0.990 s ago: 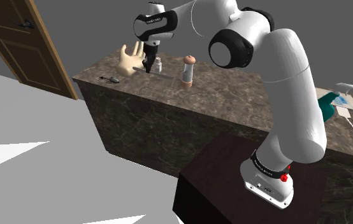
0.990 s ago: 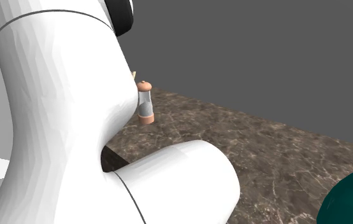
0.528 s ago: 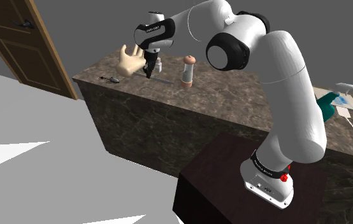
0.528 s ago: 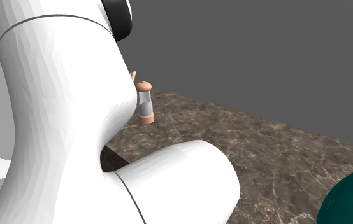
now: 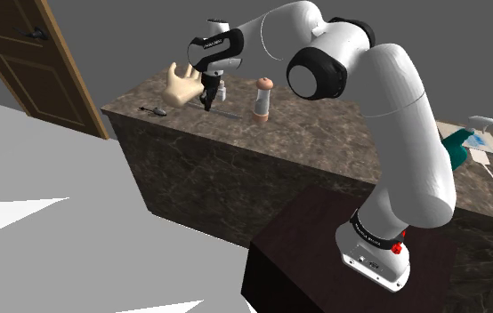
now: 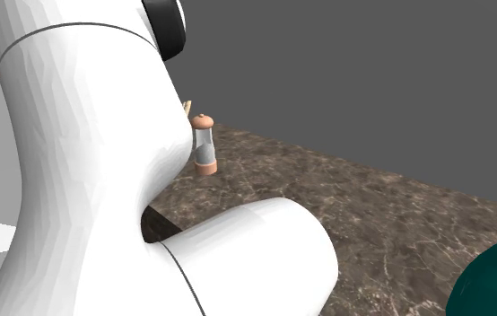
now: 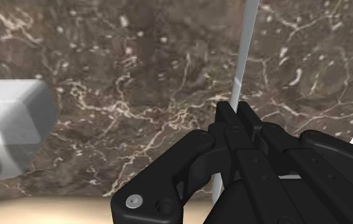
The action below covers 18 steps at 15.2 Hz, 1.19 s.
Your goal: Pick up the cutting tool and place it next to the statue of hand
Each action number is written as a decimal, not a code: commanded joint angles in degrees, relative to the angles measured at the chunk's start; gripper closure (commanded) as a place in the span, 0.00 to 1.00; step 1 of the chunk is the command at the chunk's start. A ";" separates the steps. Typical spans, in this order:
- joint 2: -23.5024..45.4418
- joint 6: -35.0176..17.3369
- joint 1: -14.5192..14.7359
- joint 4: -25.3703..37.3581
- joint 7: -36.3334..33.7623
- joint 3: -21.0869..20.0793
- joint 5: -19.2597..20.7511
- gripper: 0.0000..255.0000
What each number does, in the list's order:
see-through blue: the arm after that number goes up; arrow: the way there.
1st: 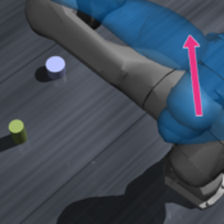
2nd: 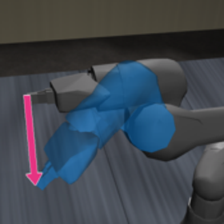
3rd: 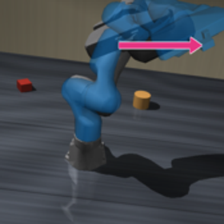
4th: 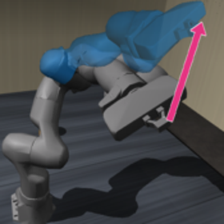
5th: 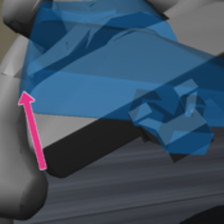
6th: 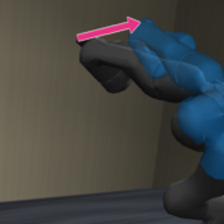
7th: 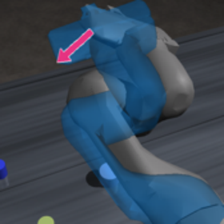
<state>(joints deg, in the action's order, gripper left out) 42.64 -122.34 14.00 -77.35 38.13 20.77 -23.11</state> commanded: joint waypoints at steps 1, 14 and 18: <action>0.00 0.00 0.00 0.00 0.00 0.00 0.00 0.00; -3.90 4.55 0.25 0.76 -0.72 1.09 1.39 0.00; -3.90 4.55 0.25 0.76 -0.72 1.09 1.39 0.00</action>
